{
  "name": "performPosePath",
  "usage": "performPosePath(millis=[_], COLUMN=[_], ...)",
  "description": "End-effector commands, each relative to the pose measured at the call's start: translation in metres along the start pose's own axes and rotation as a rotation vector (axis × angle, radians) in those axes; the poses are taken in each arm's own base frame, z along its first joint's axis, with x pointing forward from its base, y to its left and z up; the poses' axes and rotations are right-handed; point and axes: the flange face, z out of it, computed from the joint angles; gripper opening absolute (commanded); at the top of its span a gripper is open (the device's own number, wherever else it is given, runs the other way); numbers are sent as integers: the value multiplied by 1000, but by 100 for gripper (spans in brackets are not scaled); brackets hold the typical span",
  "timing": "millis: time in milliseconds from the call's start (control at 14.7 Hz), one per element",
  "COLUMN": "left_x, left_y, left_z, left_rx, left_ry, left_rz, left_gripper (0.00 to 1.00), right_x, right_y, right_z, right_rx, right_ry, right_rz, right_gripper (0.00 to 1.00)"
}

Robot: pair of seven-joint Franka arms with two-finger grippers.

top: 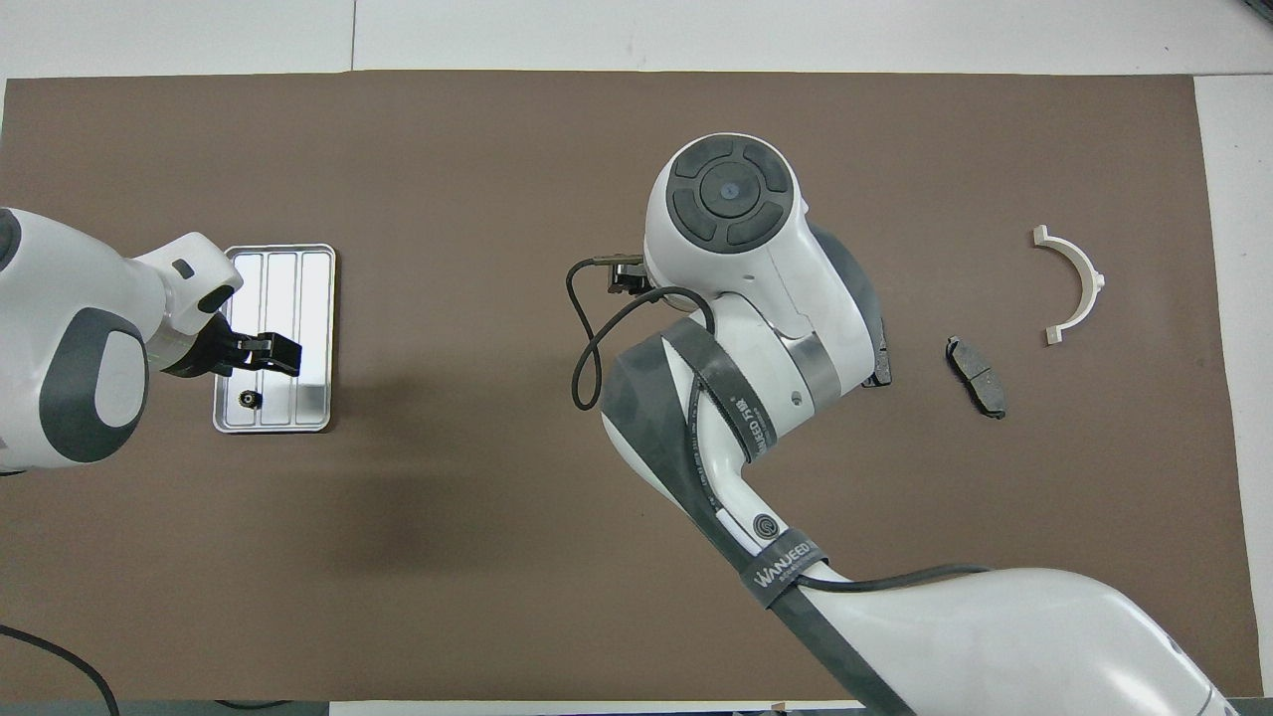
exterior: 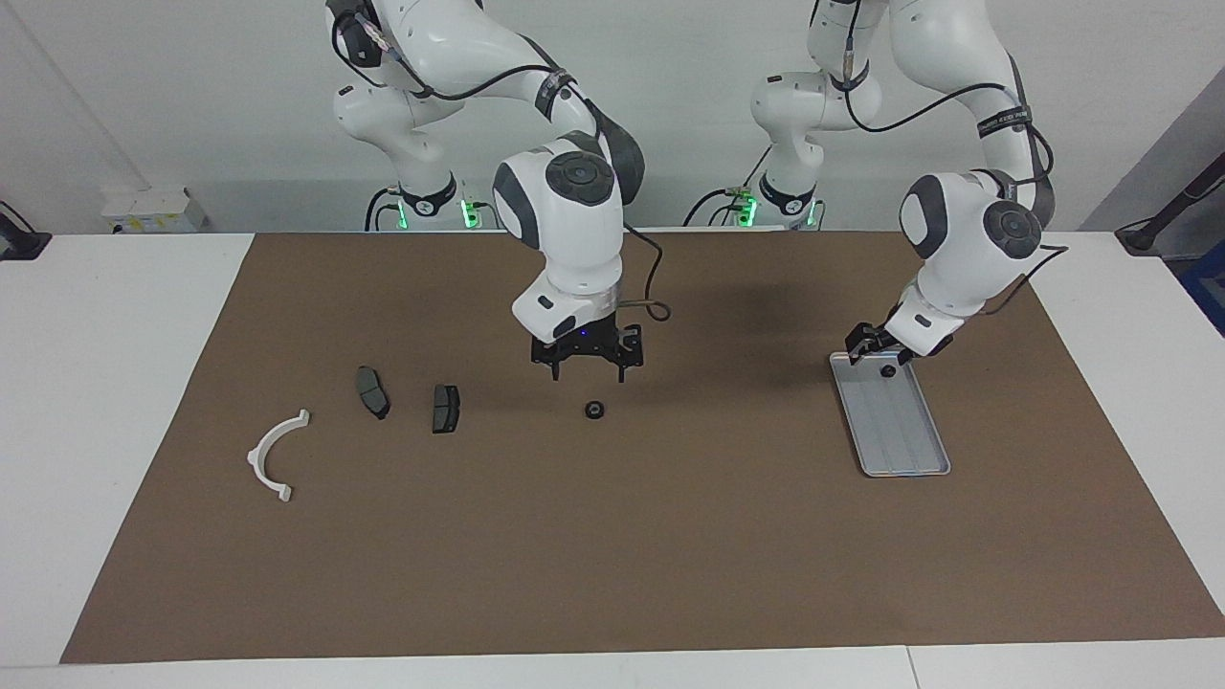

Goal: Place bearing gear from tray to pile

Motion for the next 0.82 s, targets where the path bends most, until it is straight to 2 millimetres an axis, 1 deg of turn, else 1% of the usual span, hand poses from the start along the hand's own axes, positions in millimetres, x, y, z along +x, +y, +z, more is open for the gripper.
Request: performPosePath(millis=[0, 68, 204, 272, 340, 408, 544, 680, 748], left_x=[-14, -14, -16, -19, -22, -24, -27, -32, -33], left_y=[-14, -20, -22, -26, -35, -38, -39, -51, -53], left_z=[-1, 1, 10, 17, 23, 29, 34, 37, 37], left_rx=[-2, -1, -1, 2, 5, 5, 4, 1, 1], left_ry=[37, 40, 37, 39, 45, 48, 42, 36, 36], left_rz=[-3, 6, 25, 19, 3, -4, -6, -32, -37], left_gripper=[81, 77, 75, 74, 74, 74, 74, 74, 74], right_x=[-15, -20, -29, -35, -39, -44, -54, -56, -55], right_y=[7, 14, 18, 21, 27, 31, 37, 33, 31], right_z=[25, 36, 52, 58, 62, 66, 74, 76, 78], right_rx=[36, 28, 31, 22, 15, 9, 12, 21, 33], right_ry=[-10, -22, -66, -85, -102, -118, -145, -145, -145], right_rz=[-60, -91, -106, -107, -103, -105, -120, -119, -112], right_gripper=[100, 100, 100, 100, 100, 100, 100, 100, 100])
